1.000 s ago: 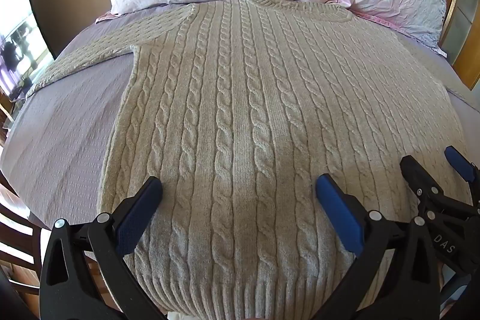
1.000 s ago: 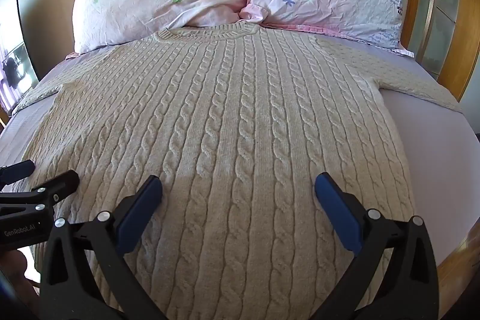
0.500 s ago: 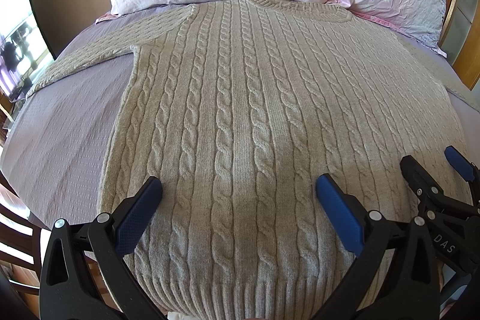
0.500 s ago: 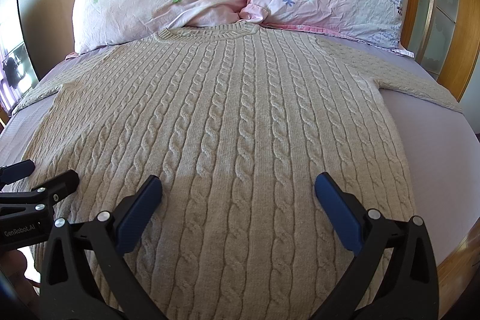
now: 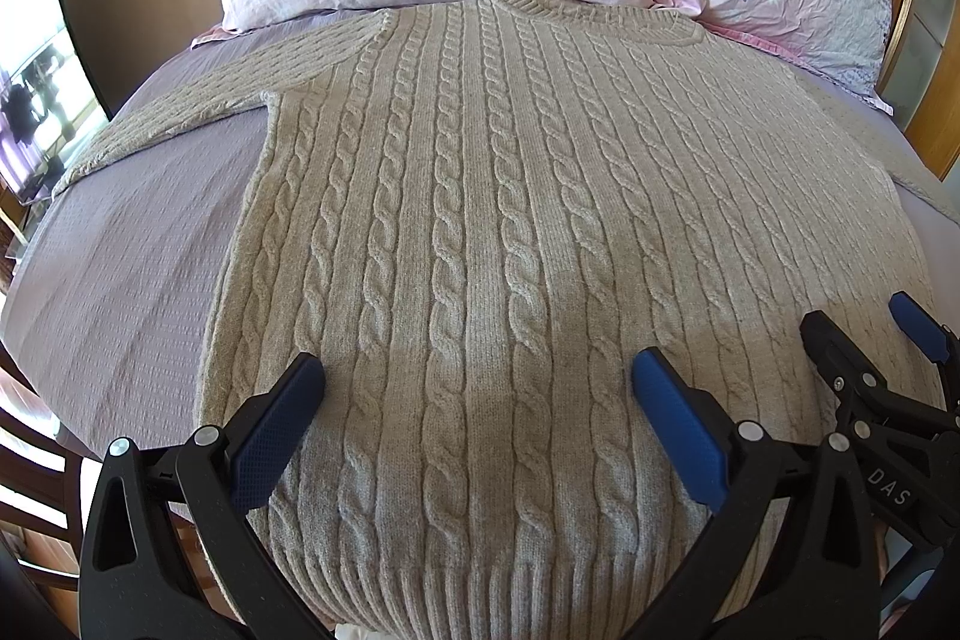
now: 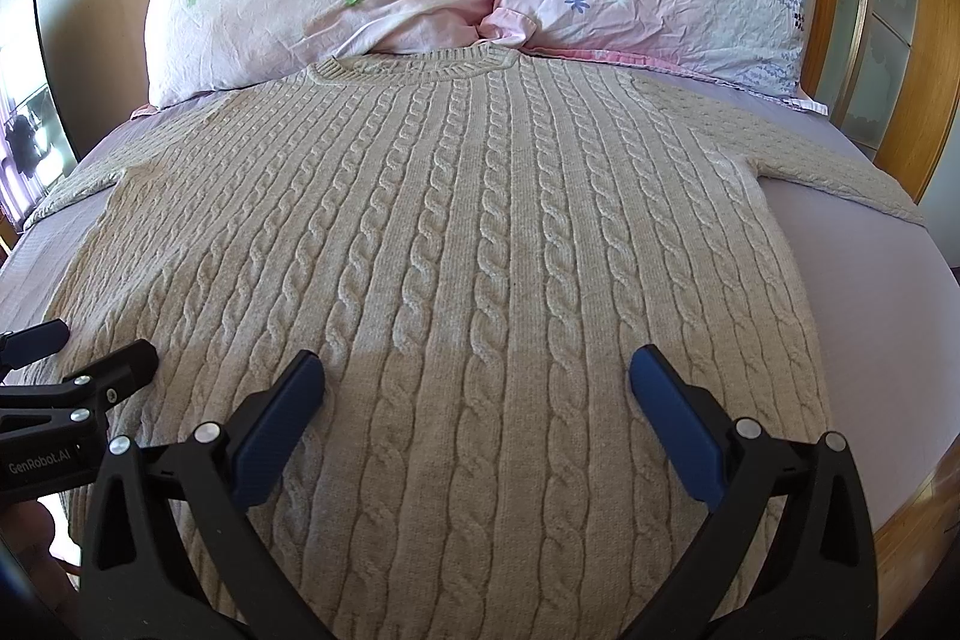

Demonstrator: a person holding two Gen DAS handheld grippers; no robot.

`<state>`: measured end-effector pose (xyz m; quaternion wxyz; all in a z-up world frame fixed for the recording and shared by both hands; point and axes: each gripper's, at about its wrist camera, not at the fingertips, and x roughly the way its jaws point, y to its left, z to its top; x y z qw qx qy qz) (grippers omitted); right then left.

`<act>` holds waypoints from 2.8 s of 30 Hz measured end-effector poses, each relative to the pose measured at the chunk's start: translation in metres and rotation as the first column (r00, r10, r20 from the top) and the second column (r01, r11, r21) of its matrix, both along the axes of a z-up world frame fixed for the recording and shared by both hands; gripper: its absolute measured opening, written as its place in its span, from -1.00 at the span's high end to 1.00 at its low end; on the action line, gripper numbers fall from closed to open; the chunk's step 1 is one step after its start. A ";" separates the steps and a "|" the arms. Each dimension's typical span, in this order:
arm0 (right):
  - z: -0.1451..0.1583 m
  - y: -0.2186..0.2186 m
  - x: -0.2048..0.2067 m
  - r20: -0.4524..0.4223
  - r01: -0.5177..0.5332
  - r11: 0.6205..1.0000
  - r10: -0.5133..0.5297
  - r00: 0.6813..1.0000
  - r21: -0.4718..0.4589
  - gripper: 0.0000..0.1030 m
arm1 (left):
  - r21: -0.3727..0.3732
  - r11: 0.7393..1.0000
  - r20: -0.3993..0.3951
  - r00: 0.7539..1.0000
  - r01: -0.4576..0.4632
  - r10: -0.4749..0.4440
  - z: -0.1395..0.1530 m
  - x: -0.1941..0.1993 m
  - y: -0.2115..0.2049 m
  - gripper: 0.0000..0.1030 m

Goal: Fold small clothes

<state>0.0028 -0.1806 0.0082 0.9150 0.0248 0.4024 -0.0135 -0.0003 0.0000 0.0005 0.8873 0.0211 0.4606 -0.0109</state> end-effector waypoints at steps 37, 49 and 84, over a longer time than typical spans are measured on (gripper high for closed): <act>-0.001 0.003 0.000 -0.003 -0.004 1.000 0.004 1.000 -0.004 -0.97 | 0.001 1.000 0.003 1.000 0.001 -0.001 0.000 0.000 0.000 -0.97; 0.045 -0.121 -0.008 0.200 -0.044 0.931 -0.031 0.979 0.361 -0.96 | 0.017 0.997 -0.006 0.997 0.077 -0.077 0.005 0.004 -0.002 -0.97; 0.106 -0.043 0.138 0.288 -0.345 0.907 0.272 0.918 0.242 0.69 | -0.531 0.796 0.186 0.877 -0.290 0.444 0.048 0.073 0.282 -0.97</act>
